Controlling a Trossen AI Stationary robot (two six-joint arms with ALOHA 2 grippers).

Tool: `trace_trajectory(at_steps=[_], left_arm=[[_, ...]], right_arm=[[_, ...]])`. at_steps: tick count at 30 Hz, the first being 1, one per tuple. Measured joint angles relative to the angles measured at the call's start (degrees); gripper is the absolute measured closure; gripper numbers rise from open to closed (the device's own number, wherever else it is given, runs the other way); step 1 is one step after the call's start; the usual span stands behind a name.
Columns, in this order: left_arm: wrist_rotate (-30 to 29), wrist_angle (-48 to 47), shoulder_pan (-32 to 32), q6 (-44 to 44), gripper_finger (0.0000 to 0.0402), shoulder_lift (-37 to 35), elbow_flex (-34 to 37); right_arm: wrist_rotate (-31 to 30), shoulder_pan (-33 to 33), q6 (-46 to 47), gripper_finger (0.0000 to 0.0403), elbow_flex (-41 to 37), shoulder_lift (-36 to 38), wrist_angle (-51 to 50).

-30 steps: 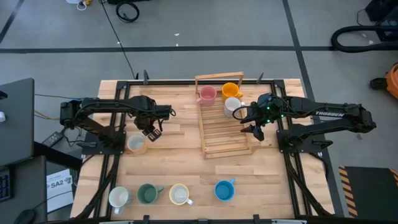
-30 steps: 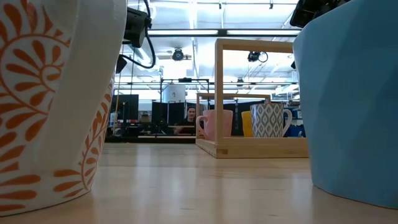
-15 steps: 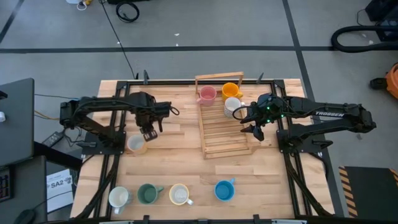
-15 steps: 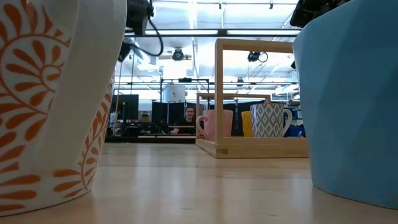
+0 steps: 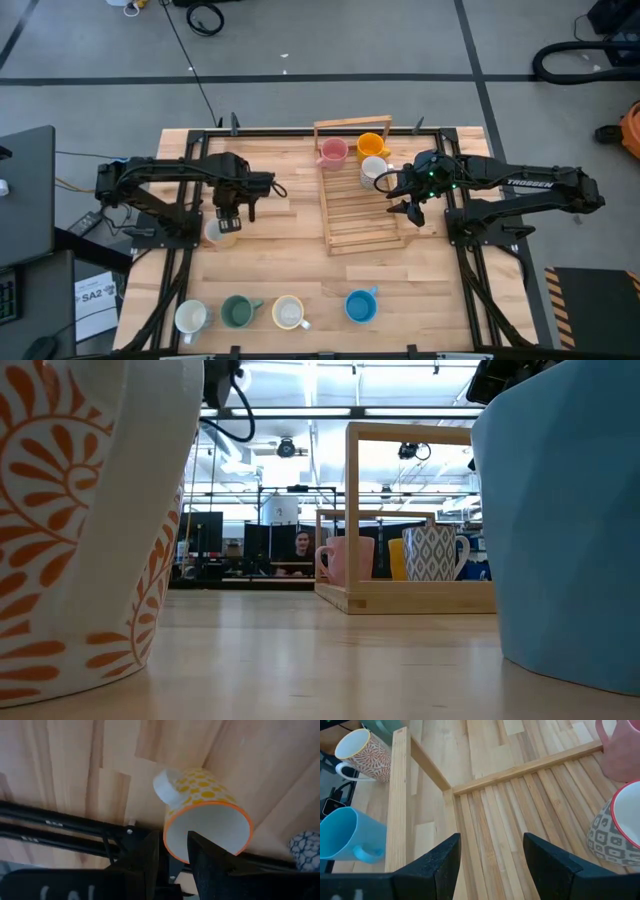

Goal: Place coffee mugs
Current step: Put the yellow patterned mug on the shelf

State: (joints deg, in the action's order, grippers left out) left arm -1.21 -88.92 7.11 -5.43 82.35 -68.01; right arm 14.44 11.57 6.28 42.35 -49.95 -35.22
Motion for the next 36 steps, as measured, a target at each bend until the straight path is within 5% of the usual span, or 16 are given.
trace_trajectory(at_steps=[11,26,36], left_arm=[[-0.13,0.56,-6.15,13.71,0.0292,0.03,0.02],[-3.43,1.33,-6.86,13.01,0.0292,0.15,0.36],[-3.60,5.79,-6.60,10.91,0.0292,0.17,9.18]], right_arm=[[0.01,0.00,0.00,0.0183,0.00,0.00,0.00],[0.04,0.00,0.00,0.0183,0.00,0.00,-0.02],[0.07,0.00,0.00,0.0183,0.00,-0.02,-0.02]])
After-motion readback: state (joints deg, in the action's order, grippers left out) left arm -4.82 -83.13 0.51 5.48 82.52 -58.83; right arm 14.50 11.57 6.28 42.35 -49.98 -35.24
